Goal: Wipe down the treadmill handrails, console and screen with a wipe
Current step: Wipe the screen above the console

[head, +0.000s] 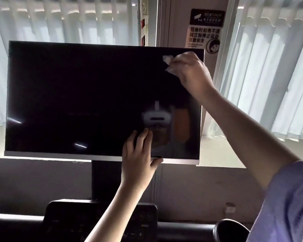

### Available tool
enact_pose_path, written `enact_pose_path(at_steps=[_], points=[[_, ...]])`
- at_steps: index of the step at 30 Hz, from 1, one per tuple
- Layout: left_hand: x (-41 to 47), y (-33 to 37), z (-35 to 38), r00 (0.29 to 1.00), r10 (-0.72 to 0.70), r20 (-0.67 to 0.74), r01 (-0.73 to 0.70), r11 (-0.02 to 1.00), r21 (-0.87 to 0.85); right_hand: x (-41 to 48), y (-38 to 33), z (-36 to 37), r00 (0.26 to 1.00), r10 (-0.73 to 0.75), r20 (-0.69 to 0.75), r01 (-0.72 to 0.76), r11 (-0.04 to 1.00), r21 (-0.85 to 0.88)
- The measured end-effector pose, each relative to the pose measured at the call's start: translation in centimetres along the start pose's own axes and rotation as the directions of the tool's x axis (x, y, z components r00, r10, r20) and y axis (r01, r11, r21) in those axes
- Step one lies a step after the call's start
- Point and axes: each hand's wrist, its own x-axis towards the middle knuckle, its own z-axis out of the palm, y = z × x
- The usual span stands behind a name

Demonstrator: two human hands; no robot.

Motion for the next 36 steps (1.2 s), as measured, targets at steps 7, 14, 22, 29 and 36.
enact_pose_path(at_steps=[7,14,22,29,36], points=[[0.0,0.0,0.0,1.0,0.001,0.003,-0.001,1.0,0.008,1.3,1.6,0.9,0.972,0.207,-0.112,-0.213,0.976,-0.04],[0.0,0.0,0.1,1.0,0.005,0.007,-0.005,1.0,0.011,-0.2,2.7,-0.4,0.965,0.206,-0.16,-0.209,0.978,-0.004],[0.0,0.0,0.1,1.0,-0.003,0.028,0.002,1.0,0.017,-4.9,1.5,-0.5,0.988,-0.153,0.014,0.152,0.988,0.04],[-0.1,0.0,0.2,1.0,0.002,0.02,-0.002,1.0,0.013,-8.1,-2.0,0.3,0.988,-0.155,-0.015,0.156,0.986,0.066],[-0.1,-0.1,0.3,1.0,0.006,0.009,-0.006,1.0,0.006,-8.4,-2.2,-0.1,0.988,0.049,-0.147,-0.04,0.997,0.06]])
